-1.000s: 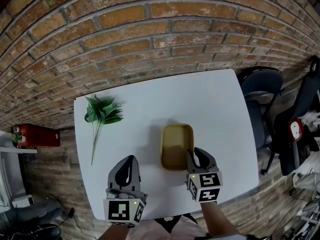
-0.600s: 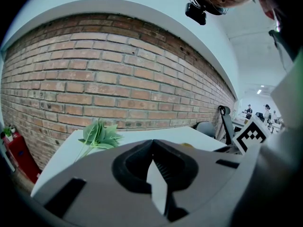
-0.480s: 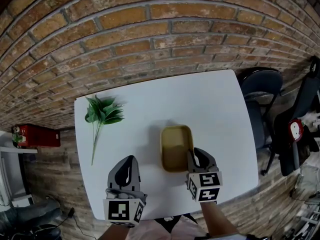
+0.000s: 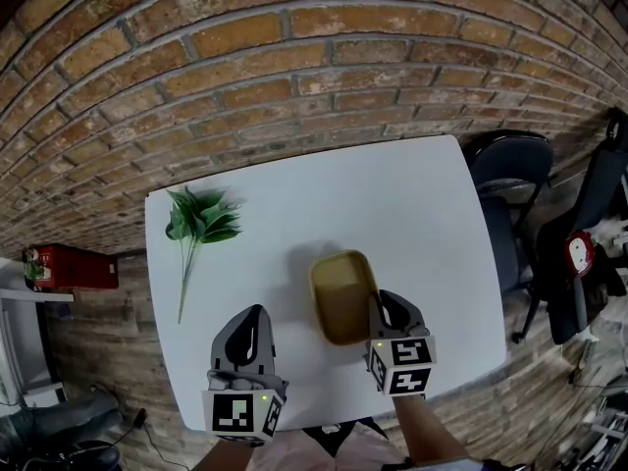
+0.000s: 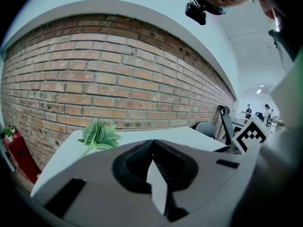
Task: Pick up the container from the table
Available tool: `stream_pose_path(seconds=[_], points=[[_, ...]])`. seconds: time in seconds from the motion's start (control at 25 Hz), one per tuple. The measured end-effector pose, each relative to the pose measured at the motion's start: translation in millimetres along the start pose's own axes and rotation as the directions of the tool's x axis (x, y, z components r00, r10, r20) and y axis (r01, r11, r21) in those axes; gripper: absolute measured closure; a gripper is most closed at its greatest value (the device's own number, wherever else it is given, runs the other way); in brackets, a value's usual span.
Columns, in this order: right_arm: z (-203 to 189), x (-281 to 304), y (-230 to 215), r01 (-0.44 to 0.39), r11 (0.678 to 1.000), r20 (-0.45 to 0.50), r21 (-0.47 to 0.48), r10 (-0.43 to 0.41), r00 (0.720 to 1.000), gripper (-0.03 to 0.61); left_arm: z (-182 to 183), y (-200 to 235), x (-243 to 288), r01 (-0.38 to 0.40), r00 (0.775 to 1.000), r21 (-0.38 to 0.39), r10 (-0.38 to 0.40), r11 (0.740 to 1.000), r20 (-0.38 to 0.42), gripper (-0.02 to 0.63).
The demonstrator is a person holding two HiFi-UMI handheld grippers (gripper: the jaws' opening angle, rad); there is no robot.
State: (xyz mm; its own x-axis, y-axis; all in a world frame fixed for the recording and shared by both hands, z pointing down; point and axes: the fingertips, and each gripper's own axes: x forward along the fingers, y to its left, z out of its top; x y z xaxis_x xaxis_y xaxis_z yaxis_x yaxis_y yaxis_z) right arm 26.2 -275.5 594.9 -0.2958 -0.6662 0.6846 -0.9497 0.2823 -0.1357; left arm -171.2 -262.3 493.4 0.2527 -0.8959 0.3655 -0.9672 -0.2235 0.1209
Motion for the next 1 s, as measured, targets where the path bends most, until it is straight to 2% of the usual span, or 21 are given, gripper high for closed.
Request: stream_pose_path(seconds=[1.0], points=[[9.7,-18.8,6.0,-0.007,1.000,0.050,-0.012,0.008,0.999,0.552,7.7,-6.1,-16.3,0.001,0.999,0.006,-0.001,1.000,0.034,0.606]])
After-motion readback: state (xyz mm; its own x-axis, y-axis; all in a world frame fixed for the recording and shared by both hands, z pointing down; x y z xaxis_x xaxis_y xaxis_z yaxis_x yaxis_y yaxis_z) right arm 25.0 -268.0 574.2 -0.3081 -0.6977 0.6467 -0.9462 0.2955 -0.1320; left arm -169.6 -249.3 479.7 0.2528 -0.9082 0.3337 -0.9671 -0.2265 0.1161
